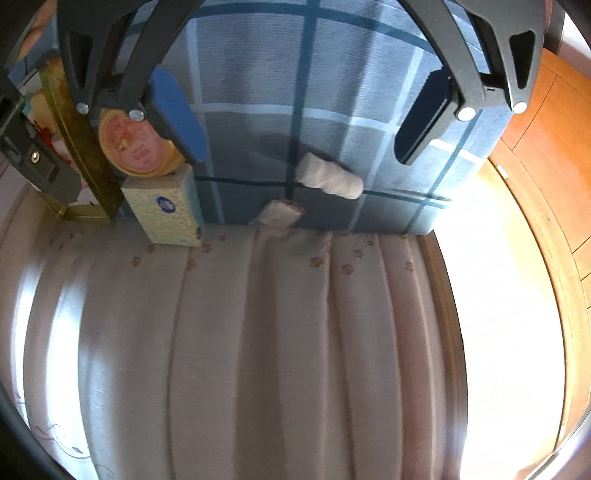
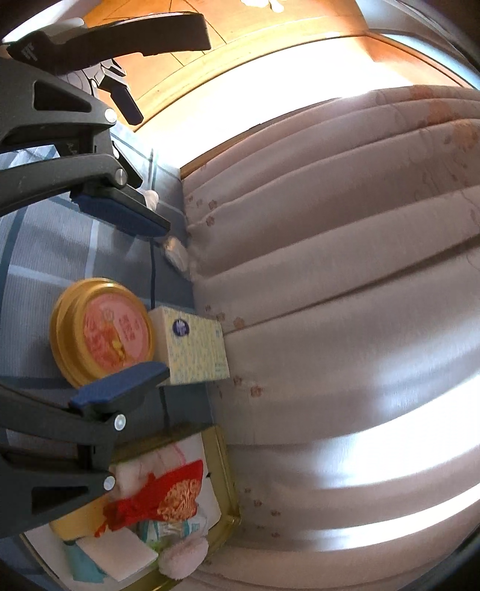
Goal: Organize soft objects
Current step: 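Move both tools away from the tray toward the rolled white towel and plastic bag, then grasp the rolled white towel with the left tool while the right tool grasps the clear plastic bag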
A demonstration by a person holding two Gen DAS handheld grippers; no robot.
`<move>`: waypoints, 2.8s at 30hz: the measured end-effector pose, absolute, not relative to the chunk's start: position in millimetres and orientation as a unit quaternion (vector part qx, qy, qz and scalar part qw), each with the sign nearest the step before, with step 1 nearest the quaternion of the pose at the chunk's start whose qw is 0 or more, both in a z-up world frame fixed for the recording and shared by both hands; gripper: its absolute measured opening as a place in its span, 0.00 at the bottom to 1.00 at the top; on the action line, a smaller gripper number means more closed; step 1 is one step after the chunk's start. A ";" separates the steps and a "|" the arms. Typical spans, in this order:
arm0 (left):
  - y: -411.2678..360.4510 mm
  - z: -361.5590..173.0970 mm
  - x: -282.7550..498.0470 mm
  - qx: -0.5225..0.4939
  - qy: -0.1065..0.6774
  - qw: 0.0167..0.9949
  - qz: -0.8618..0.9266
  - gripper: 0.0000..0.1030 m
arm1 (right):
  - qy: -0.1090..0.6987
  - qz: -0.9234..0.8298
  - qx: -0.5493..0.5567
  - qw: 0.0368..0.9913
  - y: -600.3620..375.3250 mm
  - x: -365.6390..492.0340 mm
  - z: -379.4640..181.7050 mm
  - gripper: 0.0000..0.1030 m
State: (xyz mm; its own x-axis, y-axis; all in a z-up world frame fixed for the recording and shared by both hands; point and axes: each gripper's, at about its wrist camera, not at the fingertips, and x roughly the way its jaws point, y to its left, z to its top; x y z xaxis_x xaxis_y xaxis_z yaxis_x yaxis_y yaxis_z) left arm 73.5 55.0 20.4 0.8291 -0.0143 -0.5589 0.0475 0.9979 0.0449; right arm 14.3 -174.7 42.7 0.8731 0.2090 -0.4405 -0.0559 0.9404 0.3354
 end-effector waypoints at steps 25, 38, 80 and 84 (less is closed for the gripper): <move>137.4 -12.2 107.4 0.006 0.332 0.942 0.057 1.00 | 0.259 0.110 0.100 0.954 -93.9 42.6 22.4 0.70; 133.6 -34.6 145.7 0.007 0.370 0.927 0.054 1.00 | 0.267 0.105 0.081 0.954 -82.9 62.0 2.2 0.70; 150.4 -37.6 229.5 0.009 0.385 0.920 0.070 0.32 | 0.366 0.095 0.138 0.915 -42.4 191.1 -21.4 0.70; 153.2 -36.5 226.9 -0.001 0.384 0.921 0.068 0.32 | 0.385 0.067 0.135 0.911 -42.8 211.8 -36.7 0.70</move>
